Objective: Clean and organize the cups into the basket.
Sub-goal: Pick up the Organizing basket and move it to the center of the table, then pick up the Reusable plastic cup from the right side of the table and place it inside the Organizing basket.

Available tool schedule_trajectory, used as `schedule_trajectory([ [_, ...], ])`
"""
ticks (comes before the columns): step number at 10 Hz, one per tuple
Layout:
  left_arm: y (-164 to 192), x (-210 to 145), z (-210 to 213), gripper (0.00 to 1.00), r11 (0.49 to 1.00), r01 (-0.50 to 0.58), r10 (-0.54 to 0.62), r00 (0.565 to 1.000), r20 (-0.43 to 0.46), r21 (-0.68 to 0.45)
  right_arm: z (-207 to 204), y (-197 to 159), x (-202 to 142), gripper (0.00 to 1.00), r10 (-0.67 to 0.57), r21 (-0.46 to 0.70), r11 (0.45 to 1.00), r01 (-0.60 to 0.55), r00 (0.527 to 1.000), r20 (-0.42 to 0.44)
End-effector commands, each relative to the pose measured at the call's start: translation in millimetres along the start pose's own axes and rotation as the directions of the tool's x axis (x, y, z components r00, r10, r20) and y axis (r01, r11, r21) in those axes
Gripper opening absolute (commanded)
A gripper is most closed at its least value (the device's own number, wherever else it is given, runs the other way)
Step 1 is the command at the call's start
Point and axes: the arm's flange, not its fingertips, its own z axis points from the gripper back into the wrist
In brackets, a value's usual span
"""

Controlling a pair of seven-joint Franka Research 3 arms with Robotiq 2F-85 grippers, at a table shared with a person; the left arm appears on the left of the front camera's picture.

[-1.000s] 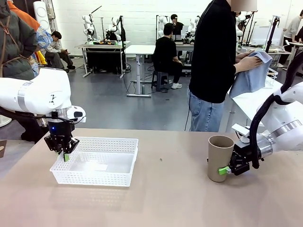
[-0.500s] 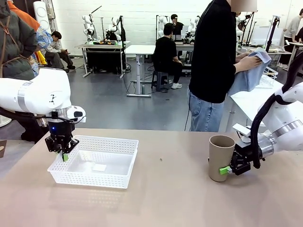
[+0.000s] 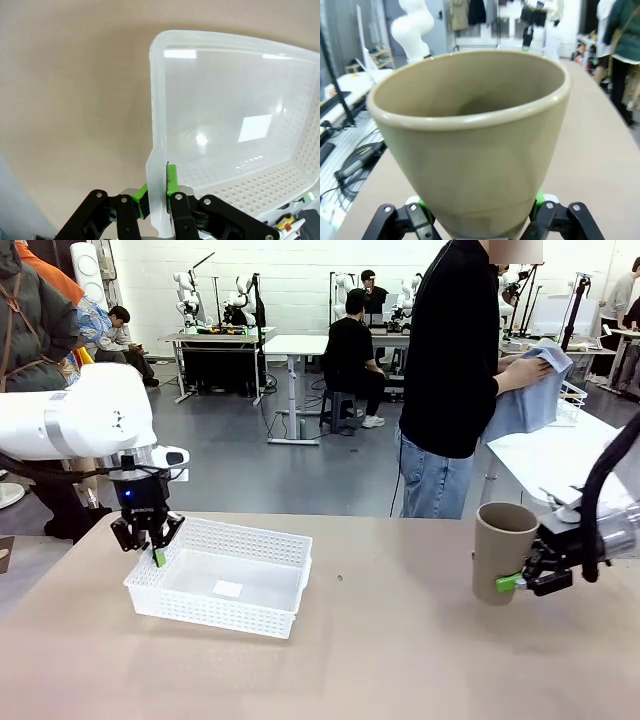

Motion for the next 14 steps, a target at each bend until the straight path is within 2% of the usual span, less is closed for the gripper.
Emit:
schedule_trajectory([
  [1,-29.1,8.0,9.0,0.0,1.0,-0.019,0.019,1.0,-0.007,0.02,11.0,30.7,19.1,0.0,0.044,-0.103,0.994,-0.044,0.999,-0.006],
  [6,-104.6,25.4,16.4,0.0,0.995,-0.041,0.043,0.999,-0.026,0.094,53.8,74.2,50.3,0.0,0.071,-0.239,0.969,-0.069,0.998,-0.001],
  [10,-169.6,31.7,23.3,0.0,0.987,-0.048,0.05,0.999,-0.008,0.151,75.0,90.2,78.6,0.0,0.097,-0.319,0.943,-0.096,0.995,-0.013],
  [14,-224.5,40.9,18.7,0.0,0.984,-0.03,0.032,0.999,-0.014,0.175,87.7,87.0,75.0,0.0,0.094,-0.326,0.942,-0.084,0.996,0.013],
])
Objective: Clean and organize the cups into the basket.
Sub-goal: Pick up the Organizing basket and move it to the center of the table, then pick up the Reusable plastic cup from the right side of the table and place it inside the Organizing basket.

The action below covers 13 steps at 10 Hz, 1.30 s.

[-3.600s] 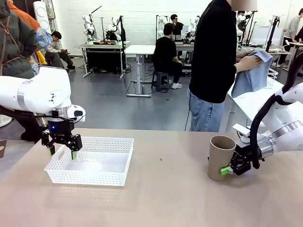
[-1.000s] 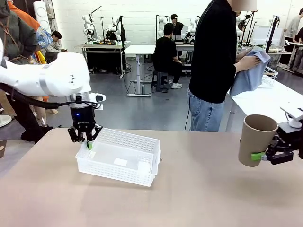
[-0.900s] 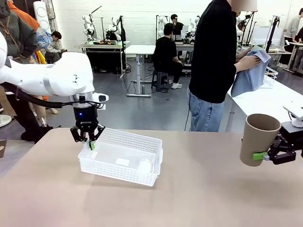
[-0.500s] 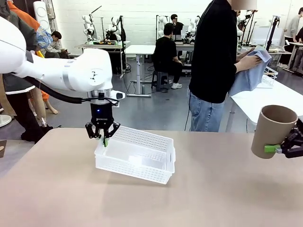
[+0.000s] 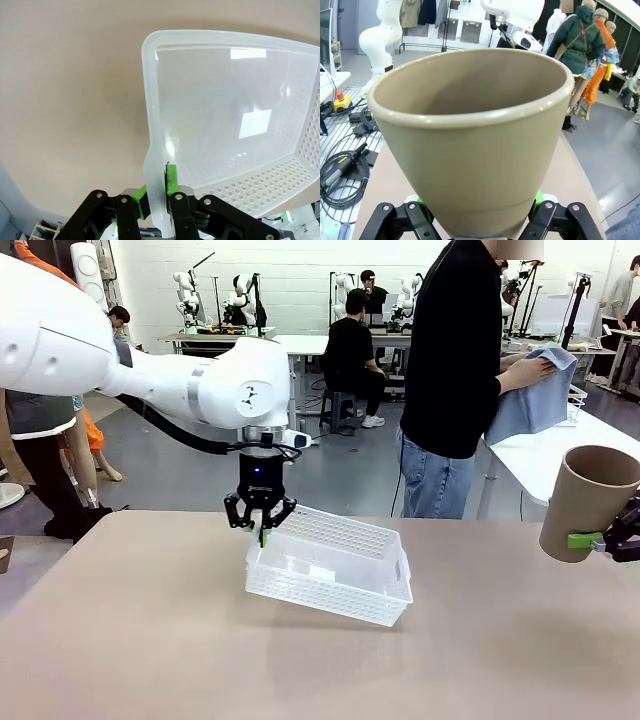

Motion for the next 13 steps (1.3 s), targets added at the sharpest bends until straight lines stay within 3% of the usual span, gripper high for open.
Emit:
schedule_trajectory([
  [1,-25.7,14.1,5.5,0.0,0.999,-0.009,0.009,1.0,-0.008,0.042,2.4,-2.3,-5.7,0.0,-0.034,-0.029,0.999,0.035,0.999,0.034],
  [5,-62.1,14.2,7.1,0.0,0.999,0.023,-0.023,1.0,0.009,0.043,-2.5,-7.0,-3.2,0.0,-0.059,-0.026,0.998,0.06,0.998,0.013],
  [6,-49.4,13.0,6.9,0.0,1.0,0.017,-0.017,1.0,0.006,0.012,-14.1,-9.9,5.1,0.0,-0.103,-0.024,0.994,0.102,0.994,-0.043],
  [7,-59.4,7.7,2.1,0.0,0.998,0.051,-0.051,0.999,-0.002,0.02,-37.2,-12.5,21.7,0.0,-0.163,-0.049,0.986,0.157,0.969,-0.186],
  [8,-59.4,7.7,2.1,0.0,0.998,0.051,-0.051,0.999,-0.002,0.02,-66.1,-12.3,45.6,0.0,-0.179,-0.067,0.984,0.166,0.917,-0.357],
  [9,-59.4,7.7,2.1,0.0,0.998,0.051,-0.051,0.999,-0.002,0.02,-98.2,-16.2,76.7,0.0,-0.169,-0.079,0.986,0.149,0.871,-0.461],
  [12,-59.4,7.7,2.1,0.0,0.998,0.051,-0.051,0.999,-0.002,0.02,-169.3,-48.5,151.9,0.0,-0.217,-0.194,0.974,0.122,0.754,-0.619],
  [13,-59.4,7.7,2.1,0.0,0.998,0.051,-0.051,0.999,-0.002,0.02,-199.1,-56.4,174.0,0.0,-0.188,-0.175,0.981,0.088,0.665,-0.722],
])
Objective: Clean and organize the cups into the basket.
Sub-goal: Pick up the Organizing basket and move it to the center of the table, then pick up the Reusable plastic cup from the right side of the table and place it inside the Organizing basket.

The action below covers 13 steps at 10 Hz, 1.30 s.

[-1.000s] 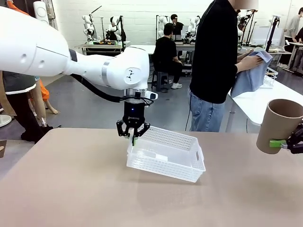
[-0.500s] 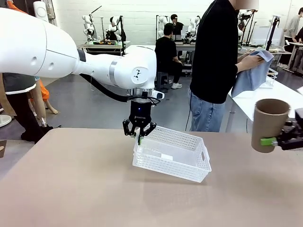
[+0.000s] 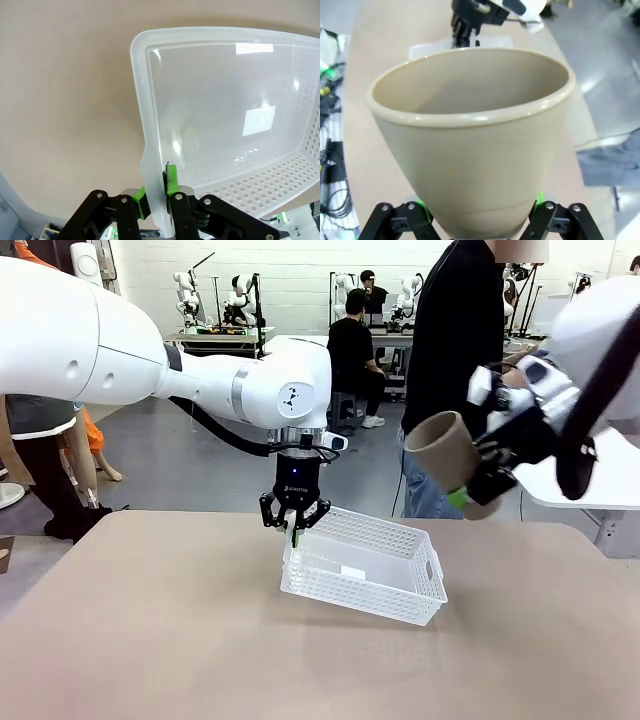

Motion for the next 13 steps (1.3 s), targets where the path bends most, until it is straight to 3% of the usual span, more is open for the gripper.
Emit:
schedule_trajectory([
  [1,1.1,-0.7,0.2,0.0,1.0,0.0,0.0,1.0,0.0,0.001,-27.6,-19.6,40.4,0.0,0.036,0.059,0.998,-0.019,0.954,-0.297],
  [3,1.1,-0.7,0.2,0.0,1.0,0.0,0.0,1.0,0.0,0.001,-68.5,-19.0,62.9,0.0,0.12,0.134,0.989,-0.058,0.846,-0.52],
  [5,1.1,-0.7,0.2,0.0,1.0,0.0,0.0,1.0,0.0,0.001,-100.6,-21.0,70.0,0.0,0.201,0.219,0.971,-0.096,0.824,-0.53],
  [6,1.1,-0.7,0.2,0.0,1.0,0.0,0.0,1.0,0.0,0.001,-108.6,-19.9,69.4,0.0,0.244,0.242,0.961,-0.137,0.833,-0.497],
  [7,1.1,-0.7,0.2,0.0,1.0,0.0,0.0,1.0,0.0,0.001,-100.0,-13.0,64.9,0.0,0.256,0.242,0.956,-0.168,0.879,-0.402],
  [8,1.1,-0.7,0.2,0.0,1.0,0.0,0.0,1.0,0.0,0.001,-112.7,-8.6,58.0,0.0,0.195,0.2,0.975,-0.1,0.822,-0.535],
  [11,1.1,-0.7,0.2,0.0,1.0,0.0,0.0,1.0,0.0,0.001,-112.7,-8.6,58.0,0.0,0.195,0.2,0.975,-0.1,0.822,-0.535],
  [12,1.1,-0.7,0.2,0.0,1.0,0.0,0.0,1.0,0.0,0.001,-115.3,-12.7,61.1,0.81,0.215,0.22,0.969,-0.116,0.833,-0.51],
  [13,1.1,-0.7,0.2,0.0,1.0,0.0,0.0,1.0,0.0,0.001,-145.1,-2.0,56.3,0.81,0.282,0.227,0.955,-0.191,0.816,-0.504],
])
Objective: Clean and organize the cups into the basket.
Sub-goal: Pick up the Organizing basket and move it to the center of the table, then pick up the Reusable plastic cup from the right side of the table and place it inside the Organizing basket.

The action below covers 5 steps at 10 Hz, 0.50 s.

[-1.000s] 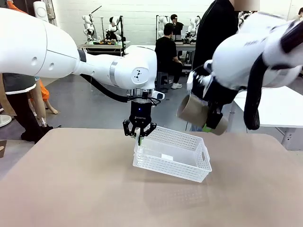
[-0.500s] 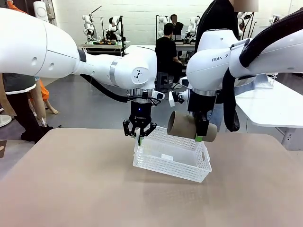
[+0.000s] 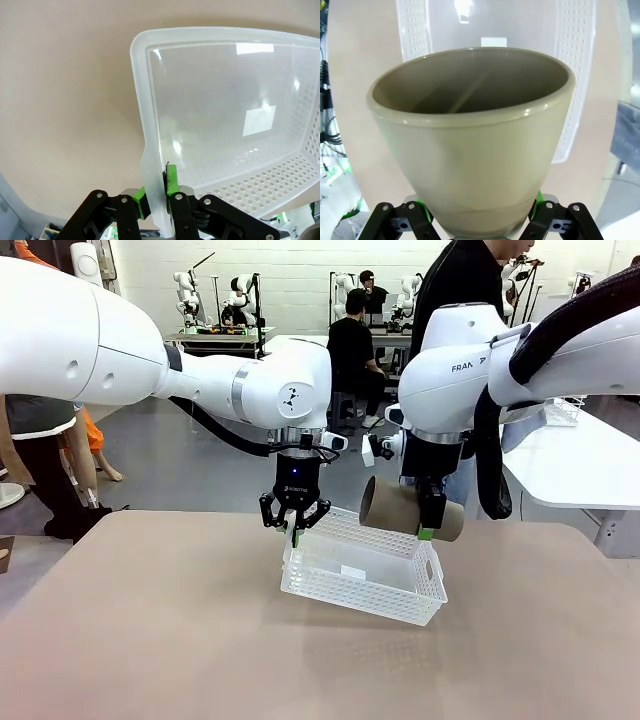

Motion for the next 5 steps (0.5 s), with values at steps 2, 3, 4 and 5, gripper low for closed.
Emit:
schedule_trajectory([
  [2,1.1,-0.7,0.5,0.0,1.0,0.0,0.0,1.0,0.0,0.0,-44.7,-5.9,26.5,0.81,0.088,-0.028,0.996,-0.087,0.996,0.029],
  [3,1.1,-0.7,0.5,0.0,1.0,0.0,0.0,1.0,0.0,0.0,-54.0,-11.5,29.6,0.81,0.085,-0.022,0.996,-0.084,0.995,0.055],
  [4,1.1,-0.7,0.5,0.0,1.0,0.0,0.0,1.0,0.0,0.0,-61.2,-17.4,28.5,0.81,0.075,-0.021,0.997,-0.074,0.994,0.083],
  [5,1.1,-0.7,0.5,0.0,1.0,0.0,0.0,1.0,0.0,0.0,-67.3,-21.8,27.3,0.81,0.067,0.008,0.998,-0.068,0.993,0.098],
])
